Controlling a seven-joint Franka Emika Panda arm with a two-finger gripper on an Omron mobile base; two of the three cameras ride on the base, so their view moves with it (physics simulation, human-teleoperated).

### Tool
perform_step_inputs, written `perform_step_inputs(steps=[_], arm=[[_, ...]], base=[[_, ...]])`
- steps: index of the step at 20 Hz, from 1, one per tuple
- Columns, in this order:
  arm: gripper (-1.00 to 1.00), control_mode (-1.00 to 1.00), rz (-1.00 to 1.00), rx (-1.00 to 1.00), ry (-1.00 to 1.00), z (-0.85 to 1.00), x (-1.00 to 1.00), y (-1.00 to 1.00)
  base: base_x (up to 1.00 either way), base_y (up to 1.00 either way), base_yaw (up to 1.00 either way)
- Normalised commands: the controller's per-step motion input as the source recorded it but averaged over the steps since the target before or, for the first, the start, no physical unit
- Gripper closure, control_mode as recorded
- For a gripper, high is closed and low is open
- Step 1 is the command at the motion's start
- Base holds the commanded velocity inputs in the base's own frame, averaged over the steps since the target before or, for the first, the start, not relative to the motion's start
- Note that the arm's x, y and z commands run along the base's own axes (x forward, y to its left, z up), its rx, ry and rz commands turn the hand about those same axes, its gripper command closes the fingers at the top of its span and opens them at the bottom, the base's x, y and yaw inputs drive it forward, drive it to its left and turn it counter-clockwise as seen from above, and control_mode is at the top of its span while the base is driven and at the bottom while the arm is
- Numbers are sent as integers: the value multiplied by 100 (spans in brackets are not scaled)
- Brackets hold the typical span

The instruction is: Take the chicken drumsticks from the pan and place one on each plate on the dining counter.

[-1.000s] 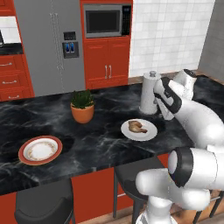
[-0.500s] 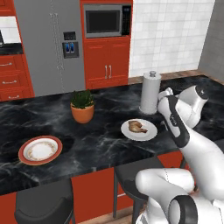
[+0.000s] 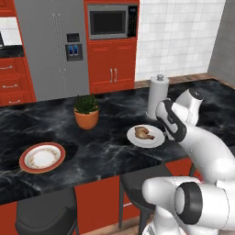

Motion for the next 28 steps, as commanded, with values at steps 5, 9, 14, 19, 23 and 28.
perform_step_inputs(steps=[5,9,14,19,23,28], arm=[[-100,100,0,0,0,0,0,0],[-100,100,0,0,0,0,0,0],[-100,100,0,0,0,0,0,0],[-100,100,0,0,0,0,0,0],[-100,100,0,0,0,0,0,0],[-100,100,0,0,0,0,0,0]], base=[[-10,4,3],[-70,26,9],[-93,34,11],[11,84,13],[8,100,8],[0,100,0]])
